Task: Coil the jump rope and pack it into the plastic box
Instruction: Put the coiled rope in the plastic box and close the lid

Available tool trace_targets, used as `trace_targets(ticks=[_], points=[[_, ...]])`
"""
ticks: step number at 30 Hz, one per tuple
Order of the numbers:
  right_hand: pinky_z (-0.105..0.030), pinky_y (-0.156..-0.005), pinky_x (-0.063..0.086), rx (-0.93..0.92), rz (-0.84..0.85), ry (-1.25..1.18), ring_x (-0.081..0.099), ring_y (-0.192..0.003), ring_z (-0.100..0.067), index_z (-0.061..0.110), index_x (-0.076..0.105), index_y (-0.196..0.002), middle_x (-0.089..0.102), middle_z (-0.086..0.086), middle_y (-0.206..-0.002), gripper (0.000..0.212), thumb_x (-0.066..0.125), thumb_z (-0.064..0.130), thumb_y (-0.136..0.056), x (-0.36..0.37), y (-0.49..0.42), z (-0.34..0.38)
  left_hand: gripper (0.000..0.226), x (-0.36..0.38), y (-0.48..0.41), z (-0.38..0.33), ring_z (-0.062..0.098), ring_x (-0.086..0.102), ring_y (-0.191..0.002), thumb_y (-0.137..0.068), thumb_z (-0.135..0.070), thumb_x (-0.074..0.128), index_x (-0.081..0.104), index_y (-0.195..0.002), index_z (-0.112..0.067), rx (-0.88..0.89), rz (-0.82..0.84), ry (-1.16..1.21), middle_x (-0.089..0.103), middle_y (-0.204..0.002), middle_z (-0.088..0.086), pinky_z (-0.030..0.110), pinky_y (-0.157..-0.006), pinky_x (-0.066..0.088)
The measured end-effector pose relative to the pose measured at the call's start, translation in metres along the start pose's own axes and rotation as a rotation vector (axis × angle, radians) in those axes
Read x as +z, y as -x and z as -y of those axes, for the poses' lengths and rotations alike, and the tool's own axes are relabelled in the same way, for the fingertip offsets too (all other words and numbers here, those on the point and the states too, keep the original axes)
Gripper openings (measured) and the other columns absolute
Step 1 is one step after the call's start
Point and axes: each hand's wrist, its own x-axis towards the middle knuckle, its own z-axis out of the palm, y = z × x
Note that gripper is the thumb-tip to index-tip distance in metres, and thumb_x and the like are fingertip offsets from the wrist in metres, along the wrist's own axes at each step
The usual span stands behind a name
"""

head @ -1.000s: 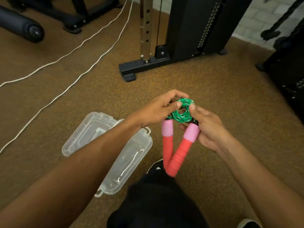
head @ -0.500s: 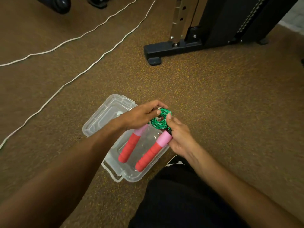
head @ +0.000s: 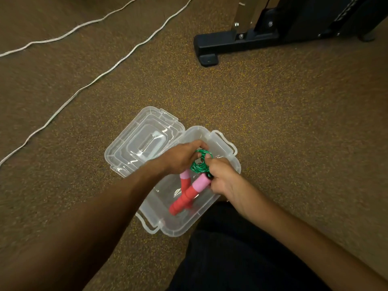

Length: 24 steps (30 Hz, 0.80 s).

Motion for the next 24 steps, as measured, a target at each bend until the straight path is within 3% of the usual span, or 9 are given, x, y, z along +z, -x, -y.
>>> trace_targets(ticks=[3, 5, 8, 10, 14, 17, 20, 22, 24], points=[[-0.044, -0.072, 0.056, 0.073, -0.011, 0.034, 0.063, -0.077, -0.028, 0.011, 0.053, -0.098, 0.062, -0.014, -0.086, 0.019, 0.047, 0.028, -0.105, 0.004, -0.006, 0.003, 0.031, 0.019, 0.001, 0.012, 0.029, 0.063, -0.099, -0.1, -0.019, 0.048, 0.052, -0.13, -0.014, -0.022, -0.096, -0.028, 0.068, -0.115, 0.011, 0.038, -0.083, 0.049], [-0.045, -0.071, 0.055, 0.09, -0.029, 0.047, 0.059, -0.07, -0.025, 0.01, 0.054, -0.105, 0.059, -0.012, -0.082, 0.017, 0.045, 0.024, -0.105, 0.006, -0.011, 0.004, 0.036, 0.029, 0.003, 0.022, 0.026, 0.063, -0.103, -0.099, -0.027, 0.045, 0.051, -0.132, -0.013, -0.045, -0.156, 0.081, 0.066, -0.118, 0.008, 0.041, -0.09, 0.049], [-0.043, -0.072, 0.056, 0.047, -0.072, 0.141, 0.061, -0.073, -0.027, 0.005, 0.056, -0.12, 0.062, -0.015, -0.089, 0.028, 0.042, 0.025, -0.106, 0.008, -0.026, 0.003, 0.051, 0.039, 0.007, 0.027, 0.023, 0.053, -0.125, -0.097, -0.035, 0.04, 0.044, -0.144, -0.014, -0.112, -0.183, 0.186, 0.057, -0.136, 0.01, 0.036, -0.107, 0.04], [-0.048, -0.083, 0.058, 0.024, -0.093, 0.223, 0.066, -0.09, -0.034, 0.002, 0.056, -0.124, 0.065, -0.019, -0.106, 0.034, 0.042, 0.027, -0.106, 0.01, -0.033, 0.002, 0.063, 0.048, 0.011, 0.03, 0.026, 0.047, -0.132, -0.088, -0.039, 0.037, 0.044, -0.145, -0.013, -0.16, -0.221, 0.13, 0.052, -0.144, 0.013, 0.034, -0.108, 0.037], [-0.054, -0.09, 0.056, 0.023, -0.087, 0.299, 0.065, -0.105, -0.038, 0.002, 0.057, -0.123, 0.063, -0.019, -0.111, 0.034, 0.041, 0.027, -0.106, 0.011, -0.04, 0.002, 0.057, 0.064, 0.02, 0.038, 0.034, 0.057, -0.118, -0.091, -0.03, 0.053, 0.035, -0.145, -0.023, -0.474, -0.226, 0.003, 0.056, -0.138, 0.015, 0.043, -0.094, 0.049], [-0.056, -0.089, 0.056, 0.047, -0.081, 0.311, 0.064, -0.105, -0.038, 0.002, 0.056, -0.125, 0.062, -0.021, -0.119, 0.034, 0.043, 0.027, -0.105, 0.011, -0.044, 0.001, 0.075, 0.072, 0.02, 0.042, 0.032, 0.063, -0.105, -0.079, -0.067, 0.056, 0.036, -0.14, -0.028, -0.66, -0.11, -0.066, 0.06, -0.129, 0.009, 0.048, -0.088, 0.054], [-0.055, -0.088, 0.056, 0.055, -0.078, 0.308, 0.064, -0.105, -0.037, 0.004, 0.054, -0.128, 0.062, -0.02, -0.122, 0.035, 0.044, 0.028, -0.105, 0.012, -0.045, -0.002, 0.071, 0.08, 0.017, 0.041, 0.028, 0.063, -0.095, -0.078, -0.073, 0.055, 0.046, -0.128, -0.024, -0.668, -0.139, -0.078, 0.066, -0.117, 0.007, 0.043, -0.082, 0.055], [-0.055, -0.088, 0.057, 0.059, -0.075, 0.326, 0.064, -0.105, -0.037, 0.005, 0.055, -0.128, 0.062, -0.019, -0.122, 0.036, 0.043, 0.029, -0.105, 0.012, -0.046, -0.003, 0.059, 0.083, 0.015, 0.036, 0.025, 0.06, -0.088, -0.084, -0.066, 0.056, 0.05, -0.12, -0.02, -0.648, -0.119, -0.098, 0.068, -0.109, 0.007, 0.034, -0.074, 0.05], [-0.054, -0.089, 0.057, 0.045, -0.081, 0.337, 0.064, -0.105, -0.037, 0.006, 0.056, -0.129, 0.063, -0.019, -0.122, 0.036, 0.043, 0.03, -0.105, 0.012, -0.048, -0.005, 0.048, 0.08, 0.013, 0.027, 0.028, 0.062, -0.091, -0.09, -0.056, 0.054, 0.052, -0.118, -0.017, -0.626, -0.127, -0.164, 0.069, -0.112, 0.009, 0.035, -0.074, 0.048]])
